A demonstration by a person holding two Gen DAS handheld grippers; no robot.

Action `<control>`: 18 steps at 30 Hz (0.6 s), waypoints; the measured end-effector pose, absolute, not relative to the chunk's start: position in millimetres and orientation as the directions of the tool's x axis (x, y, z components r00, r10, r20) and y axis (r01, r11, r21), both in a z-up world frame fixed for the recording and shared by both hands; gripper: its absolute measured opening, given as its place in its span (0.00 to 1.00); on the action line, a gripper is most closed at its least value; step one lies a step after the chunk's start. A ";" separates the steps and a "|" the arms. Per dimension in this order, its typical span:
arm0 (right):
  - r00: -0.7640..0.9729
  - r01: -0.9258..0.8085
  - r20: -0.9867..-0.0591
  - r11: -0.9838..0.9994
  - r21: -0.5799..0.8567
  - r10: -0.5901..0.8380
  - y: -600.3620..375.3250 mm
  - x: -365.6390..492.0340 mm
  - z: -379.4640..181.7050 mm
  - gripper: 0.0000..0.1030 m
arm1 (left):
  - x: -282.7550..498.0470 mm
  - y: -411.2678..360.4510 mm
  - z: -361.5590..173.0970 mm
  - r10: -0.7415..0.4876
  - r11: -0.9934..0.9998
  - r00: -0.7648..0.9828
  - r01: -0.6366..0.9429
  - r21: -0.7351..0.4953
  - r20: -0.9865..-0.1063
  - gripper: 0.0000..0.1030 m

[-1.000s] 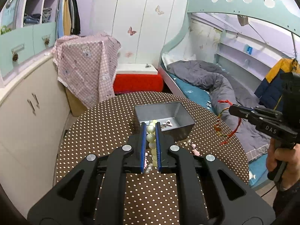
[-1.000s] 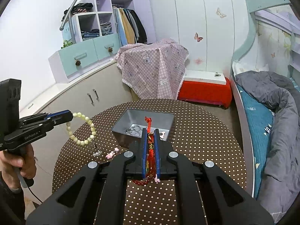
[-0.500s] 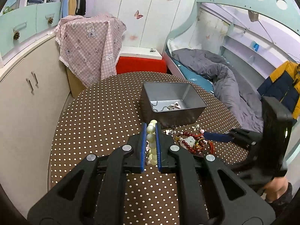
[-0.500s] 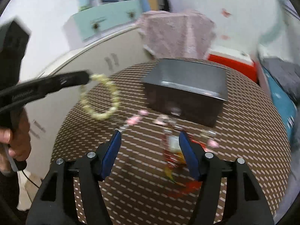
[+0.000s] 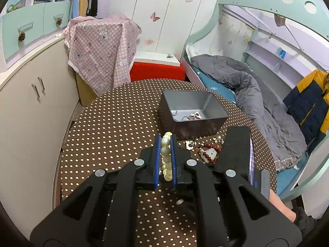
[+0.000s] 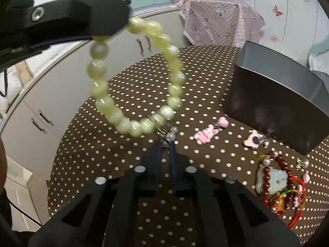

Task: Organize jewelry

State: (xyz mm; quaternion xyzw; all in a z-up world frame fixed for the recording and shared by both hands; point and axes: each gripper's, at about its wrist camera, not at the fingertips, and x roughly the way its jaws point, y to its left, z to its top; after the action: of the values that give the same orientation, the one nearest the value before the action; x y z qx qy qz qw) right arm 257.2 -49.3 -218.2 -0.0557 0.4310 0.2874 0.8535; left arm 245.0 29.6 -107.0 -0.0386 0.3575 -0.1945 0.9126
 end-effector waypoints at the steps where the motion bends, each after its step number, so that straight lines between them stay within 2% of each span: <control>1: 0.465 -0.534 -0.768 0.832 0.154 0.440 -52.8 257.0 -217.8 0.01 | 244.6 31.8 -106.4 -0.380 0.923 0.673 0.324 -0.209 -0.635 0.09; 10: 0.494 -0.461 -0.767 0.871 0.168 0.409 -99.3 244.5 -216.1 0.01 | 243.2 41.8 -97.8 -0.375 0.926 0.693 0.316 -0.208 -0.616 0.09; 18: 0.589 -0.481 -0.652 0.855 0.193 0.478 -143.0 229.0 -152.2 0.01 | 242.0 29.0 -81.2 -0.394 0.917 0.711 0.346 -0.198 -0.582 0.09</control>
State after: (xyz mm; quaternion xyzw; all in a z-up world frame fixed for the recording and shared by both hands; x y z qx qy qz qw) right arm 229.0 -143.0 -152.2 -0.0019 0.3651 0.2688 0.8913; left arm 242.0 29.0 -81.2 -0.0371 0.3228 -0.2004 0.9242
